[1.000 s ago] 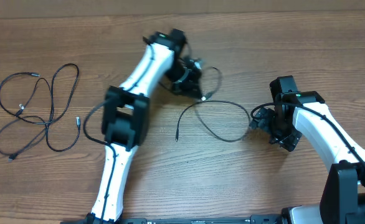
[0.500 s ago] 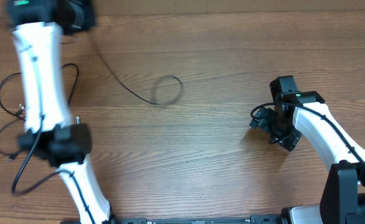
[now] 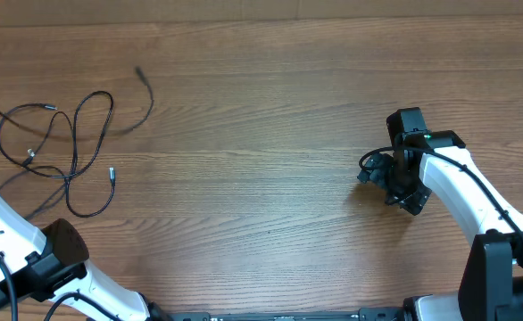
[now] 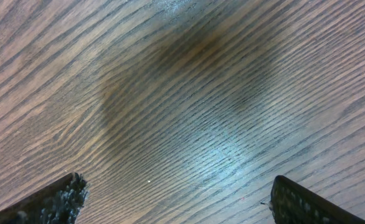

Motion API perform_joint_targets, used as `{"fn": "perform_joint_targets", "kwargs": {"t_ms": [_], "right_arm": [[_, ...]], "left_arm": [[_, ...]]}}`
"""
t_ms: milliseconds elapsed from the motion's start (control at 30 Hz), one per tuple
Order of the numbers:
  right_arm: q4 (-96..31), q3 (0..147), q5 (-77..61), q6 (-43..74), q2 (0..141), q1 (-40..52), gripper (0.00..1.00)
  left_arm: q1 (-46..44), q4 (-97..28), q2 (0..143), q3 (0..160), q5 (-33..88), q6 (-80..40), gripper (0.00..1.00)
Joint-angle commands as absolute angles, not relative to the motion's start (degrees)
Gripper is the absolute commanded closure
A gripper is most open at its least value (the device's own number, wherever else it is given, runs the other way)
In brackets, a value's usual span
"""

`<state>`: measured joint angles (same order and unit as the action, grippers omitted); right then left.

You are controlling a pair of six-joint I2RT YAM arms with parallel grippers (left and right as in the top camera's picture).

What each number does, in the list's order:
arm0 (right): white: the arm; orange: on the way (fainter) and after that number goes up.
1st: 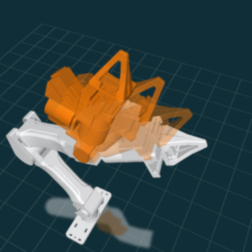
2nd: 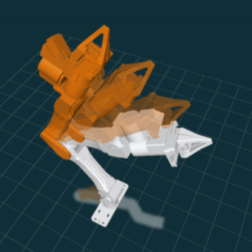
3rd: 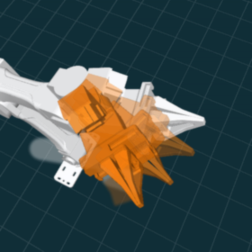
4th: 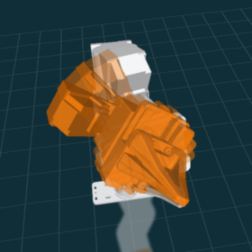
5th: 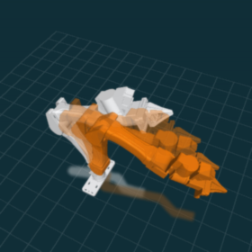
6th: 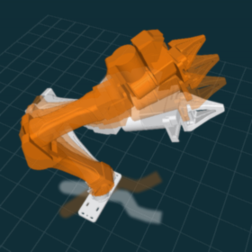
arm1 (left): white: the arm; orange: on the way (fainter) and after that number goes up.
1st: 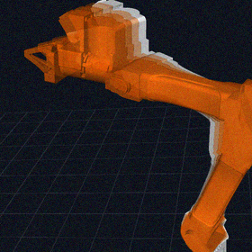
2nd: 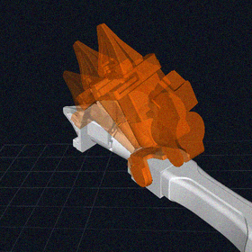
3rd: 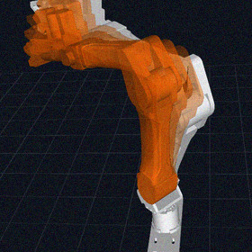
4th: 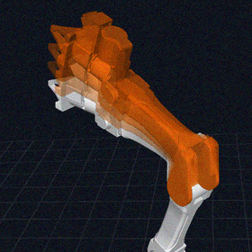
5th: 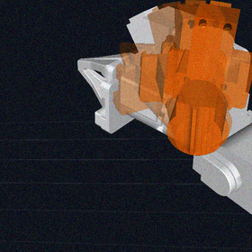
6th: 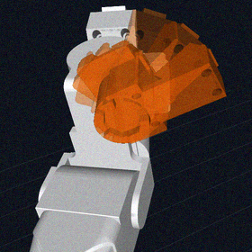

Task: Untangle cables
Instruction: 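Grasp that cable with the left gripper and drag it far left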

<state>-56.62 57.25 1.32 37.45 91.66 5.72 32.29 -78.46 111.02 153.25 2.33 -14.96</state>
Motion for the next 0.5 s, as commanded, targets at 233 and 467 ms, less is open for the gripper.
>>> {"fn": "perform_joint_targets", "kwargs": {"t_ms": [233, 467], "right_arm": [[-57.1, 57.3, 1.2, 37.5, 90.5, 5.7, 0.07], [-57.1, 57.3, 1.2, 37.5, 90.5, 5.7, 0.07]], "left_arm": [[30.2, -79.4, 114.0, 153.0, 2.5, -15.9, 0.94], [30.2, -79.7, 114.6, 152.9, 2.1, -15.8, 0.9]]}}
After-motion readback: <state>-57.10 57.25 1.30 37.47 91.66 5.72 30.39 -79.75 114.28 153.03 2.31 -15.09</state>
